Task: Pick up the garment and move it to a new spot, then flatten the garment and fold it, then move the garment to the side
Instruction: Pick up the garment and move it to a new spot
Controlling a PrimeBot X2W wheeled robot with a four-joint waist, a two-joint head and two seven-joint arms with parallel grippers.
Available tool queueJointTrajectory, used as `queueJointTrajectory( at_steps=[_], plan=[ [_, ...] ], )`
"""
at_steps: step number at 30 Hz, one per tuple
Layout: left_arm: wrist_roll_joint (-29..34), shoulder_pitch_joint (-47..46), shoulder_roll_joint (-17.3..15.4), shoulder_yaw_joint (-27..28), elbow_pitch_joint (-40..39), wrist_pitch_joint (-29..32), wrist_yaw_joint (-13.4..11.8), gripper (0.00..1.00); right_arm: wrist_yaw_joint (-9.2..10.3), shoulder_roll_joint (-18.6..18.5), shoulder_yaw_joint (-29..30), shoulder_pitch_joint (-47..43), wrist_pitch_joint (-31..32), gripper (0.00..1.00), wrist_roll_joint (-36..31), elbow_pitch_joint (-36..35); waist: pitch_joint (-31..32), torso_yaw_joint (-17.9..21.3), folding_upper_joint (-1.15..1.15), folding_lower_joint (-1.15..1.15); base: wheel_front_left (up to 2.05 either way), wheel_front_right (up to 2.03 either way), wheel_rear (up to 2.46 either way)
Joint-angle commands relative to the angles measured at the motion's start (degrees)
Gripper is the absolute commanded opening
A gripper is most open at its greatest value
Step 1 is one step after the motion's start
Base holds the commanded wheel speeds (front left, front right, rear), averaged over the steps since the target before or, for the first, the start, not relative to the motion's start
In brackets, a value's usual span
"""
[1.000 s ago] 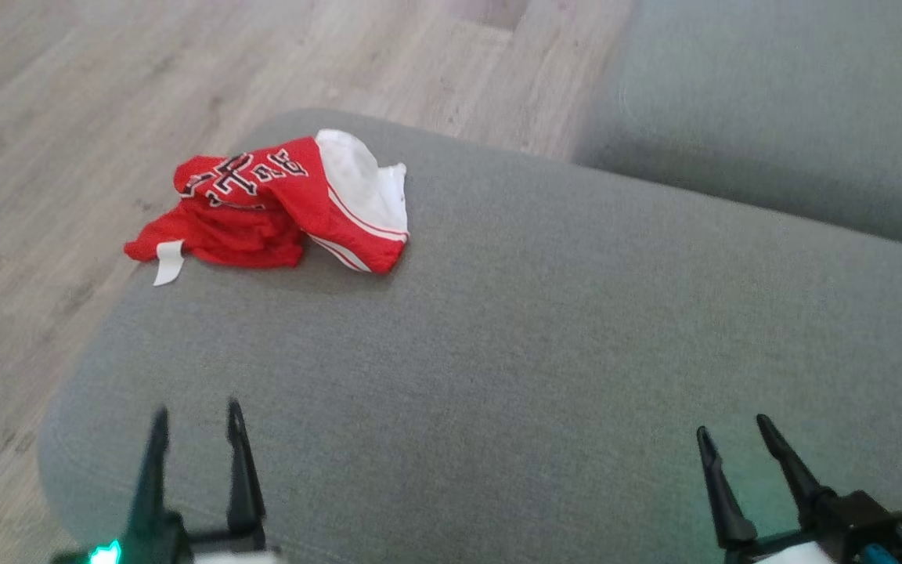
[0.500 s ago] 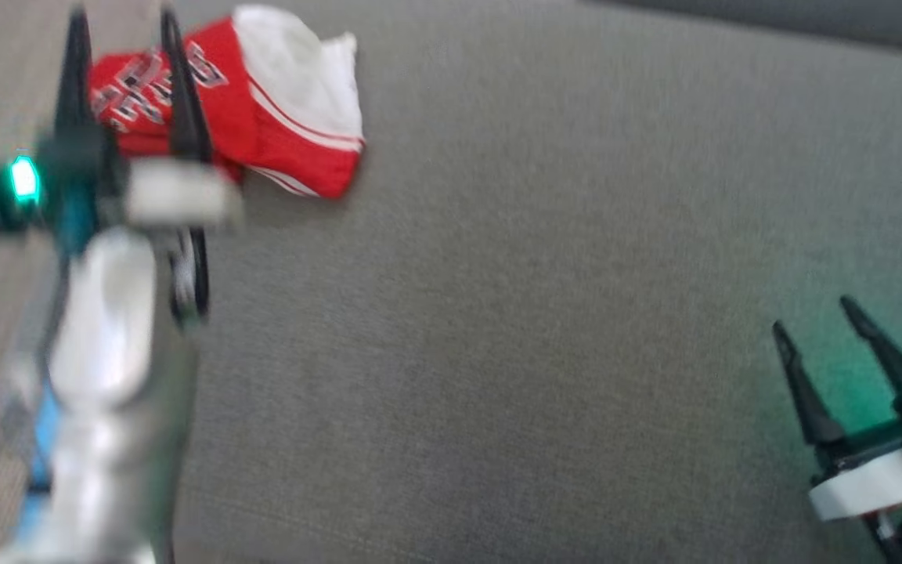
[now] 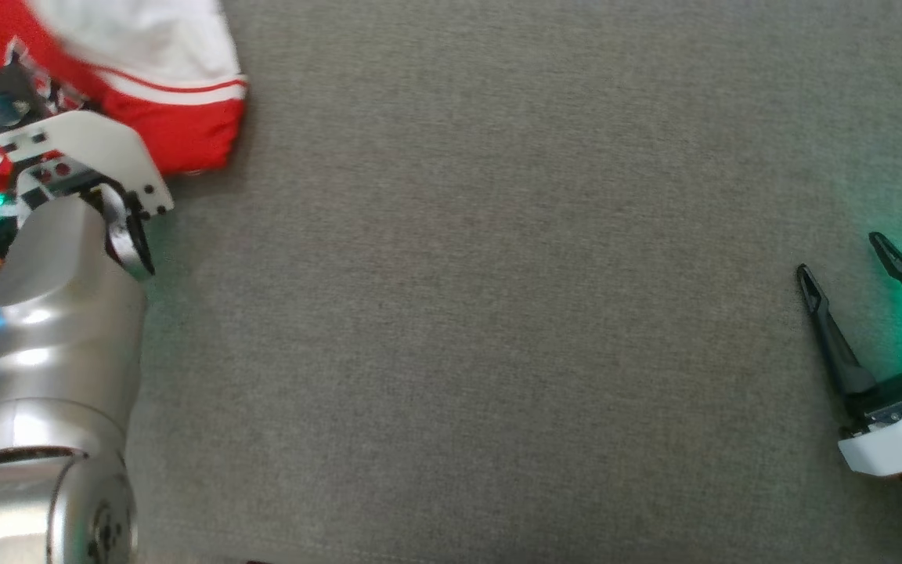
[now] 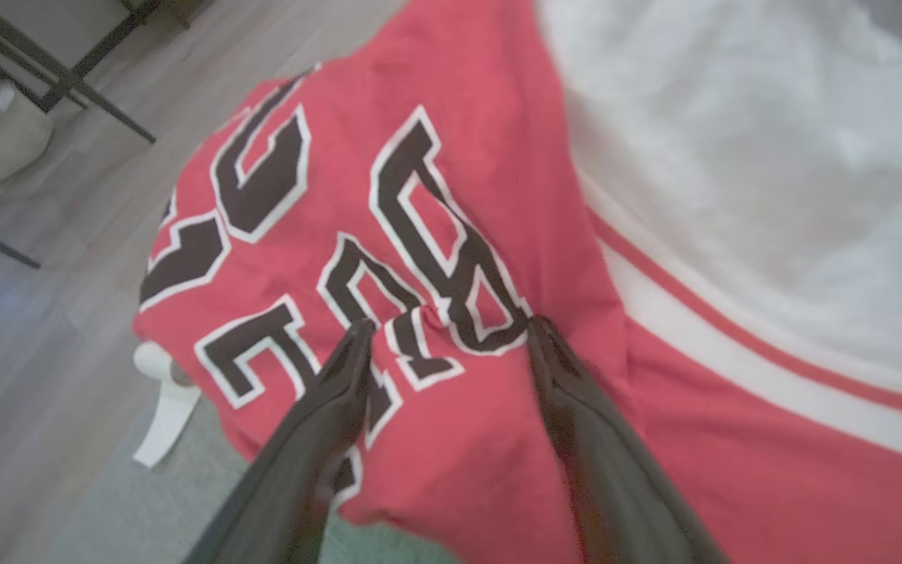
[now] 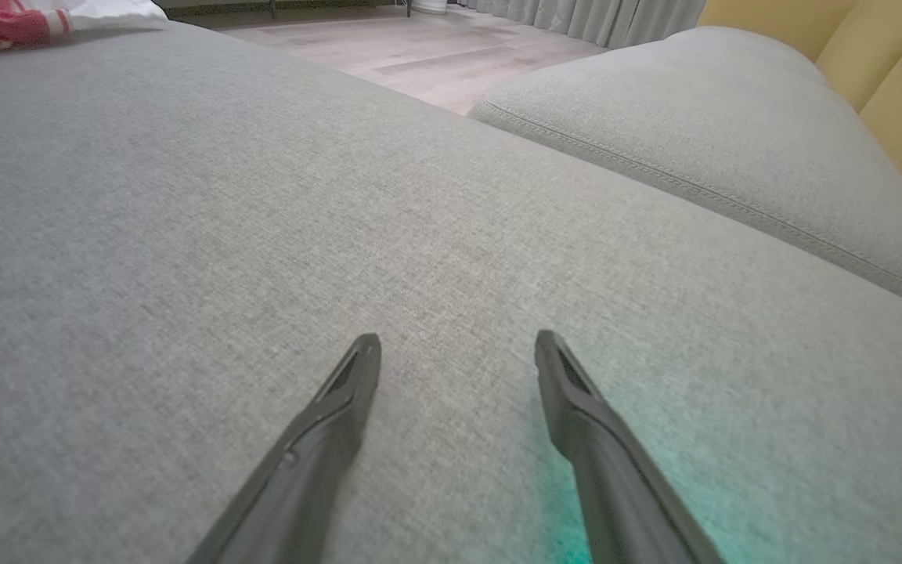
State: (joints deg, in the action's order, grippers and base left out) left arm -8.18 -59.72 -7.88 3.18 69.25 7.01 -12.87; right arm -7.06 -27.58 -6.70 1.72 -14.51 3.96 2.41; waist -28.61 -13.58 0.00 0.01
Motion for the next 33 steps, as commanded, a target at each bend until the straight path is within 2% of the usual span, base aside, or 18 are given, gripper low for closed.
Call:
queueJointTrajectory(
  at_steps=[1, 3, 4, 5, 10, 14, 19, 25, 33],
  plan=[
    [-1.86, 0.14, -2.86, 2.13, 0.59, 0.24, 1.73, 0.0, -0.43, -1.12, -0.89, -1.23, -0.49, 1.0, -0.31, -1.24, -0.89, 1.09, 0.0, -0.01, 0.0, 0.0, 0.0],
    [-3.84, -0.52, -2.86, 3.57, 0.35, -2.89, 3.85, 0.0, -0.43, -0.89, -1.12, -1.14, -0.49, 1.0, -0.34, -0.95, -0.81, 1.31, 0.0, -0.01, 0.0, 0.0, 0.0],
    [-4.91, -2.0, -2.62, 4.08, -0.91, -7.64, 6.14, 0.0, -0.43, -0.69, -1.22, -1.05, -0.49, 1.0, -0.34, -0.48, -0.51, 1.19, 0.0, -0.01, 0.0, 0.0, 0.0],
    [-4.83, -2.82, -2.56, 3.74, -1.43, -9.81, 7.16, 0.0, -0.43, -0.58, -1.18, -1.03, -0.49, 1.0, -0.35, -0.17, -0.21, 0.99, 0.0, -0.01, 0.0, 0.0, 0.0],
    [-2.35, -5.73, -2.79, 0.51, -2.97, -17.0, 9.65, 0.0, -0.43, 0.84, -2.1, -0.48, -0.49, 1.0, -0.41, 1.21, 3.13, 0.94, 0.0, -0.01, 0.0, 0.0, 0.0],
    [-0.31, -7.56, -3.1, -2.4, -6.4, -20.94, 12.66, 0.0, -0.43, 3.87, -4.23, 0.2, -0.49, 1.0, -0.46, 2.98, 9.23, 2.42, 0.0, -0.01, 0.0, 0.0, 0.0],
    [0.87, -6.06, -1.57, -5.46, -13.79, -21.86, 16.46, 0.0, -0.43, 10.38, -4.11, -1.15, -0.49, 1.0, 1.62, 5.21, 18.84, 6.09, 0.0, -0.01, 0.0, 0.0, 0.0],
    [-0.63, -0.88, 0.92, -8.09, -22.32, -20.71, 19.02, 0.0, -0.43, 15.76, -5.43, -4.87, -0.49, 1.0, 1.98, 6.06, 28.86, 13.16, 0.0, -0.01, 0.0, 0.0, 0.0],
    [-3.34, 10.35, 3.62, -14.88, -38.08, -13.71, 20.07, 0.0, -0.43, 18.5, -6.98, -5.55, -0.49, 1.0, 1.49, 4.68, 31.39, 23.62, 0.0, -0.01, 0.0, 0.0, 0.0]
  ],
)
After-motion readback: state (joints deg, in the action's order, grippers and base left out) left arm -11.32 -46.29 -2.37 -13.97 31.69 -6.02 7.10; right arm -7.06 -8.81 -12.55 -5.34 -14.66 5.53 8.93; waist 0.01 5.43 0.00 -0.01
